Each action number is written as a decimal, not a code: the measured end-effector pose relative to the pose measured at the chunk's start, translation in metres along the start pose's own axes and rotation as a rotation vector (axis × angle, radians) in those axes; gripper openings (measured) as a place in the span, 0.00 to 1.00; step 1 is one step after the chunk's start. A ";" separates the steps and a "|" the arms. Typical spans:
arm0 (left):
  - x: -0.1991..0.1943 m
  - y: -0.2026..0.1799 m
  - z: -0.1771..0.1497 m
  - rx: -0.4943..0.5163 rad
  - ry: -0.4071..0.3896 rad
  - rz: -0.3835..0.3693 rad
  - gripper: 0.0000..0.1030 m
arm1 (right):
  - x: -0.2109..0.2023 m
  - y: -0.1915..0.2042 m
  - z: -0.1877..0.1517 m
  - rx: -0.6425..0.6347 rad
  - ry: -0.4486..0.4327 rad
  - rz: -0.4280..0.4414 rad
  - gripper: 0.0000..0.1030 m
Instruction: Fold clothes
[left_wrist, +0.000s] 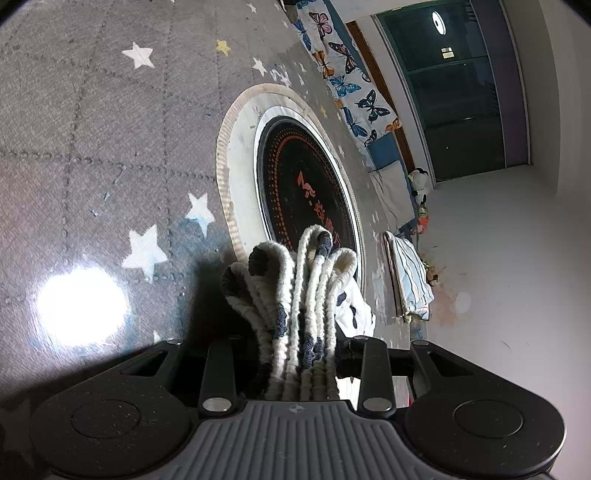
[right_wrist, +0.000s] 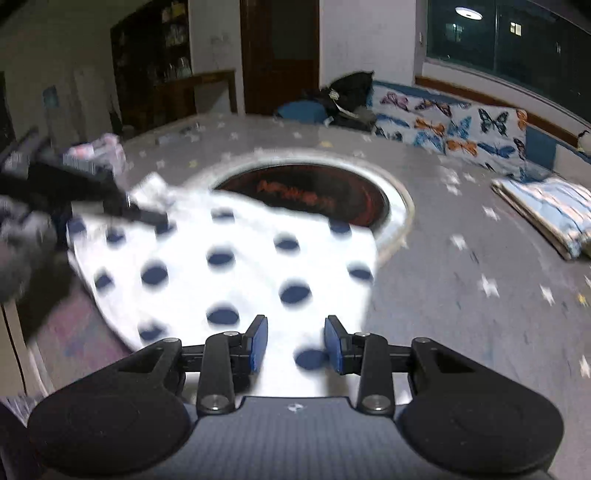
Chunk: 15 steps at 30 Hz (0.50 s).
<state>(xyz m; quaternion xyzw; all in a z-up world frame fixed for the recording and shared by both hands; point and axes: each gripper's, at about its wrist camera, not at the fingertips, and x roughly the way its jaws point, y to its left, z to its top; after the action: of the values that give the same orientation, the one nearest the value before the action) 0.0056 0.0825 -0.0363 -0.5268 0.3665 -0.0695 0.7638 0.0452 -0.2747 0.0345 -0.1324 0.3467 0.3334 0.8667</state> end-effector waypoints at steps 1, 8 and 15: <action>0.000 0.000 0.000 0.001 0.000 0.001 0.34 | -0.002 0.000 -0.005 -0.001 0.007 -0.012 0.33; -0.001 0.000 0.001 0.006 0.000 0.005 0.34 | -0.025 -0.013 -0.017 0.046 0.009 -0.037 0.33; -0.004 0.000 0.003 0.006 -0.009 0.009 0.34 | -0.004 -0.031 0.001 0.186 -0.043 0.006 0.35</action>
<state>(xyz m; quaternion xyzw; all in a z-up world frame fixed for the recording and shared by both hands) 0.0049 0.0869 -0.0341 -0.5232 0.3651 -0.0650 0.7672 0.0639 -0.2994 0.0382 -0.0431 0.3576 0.3052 0.8815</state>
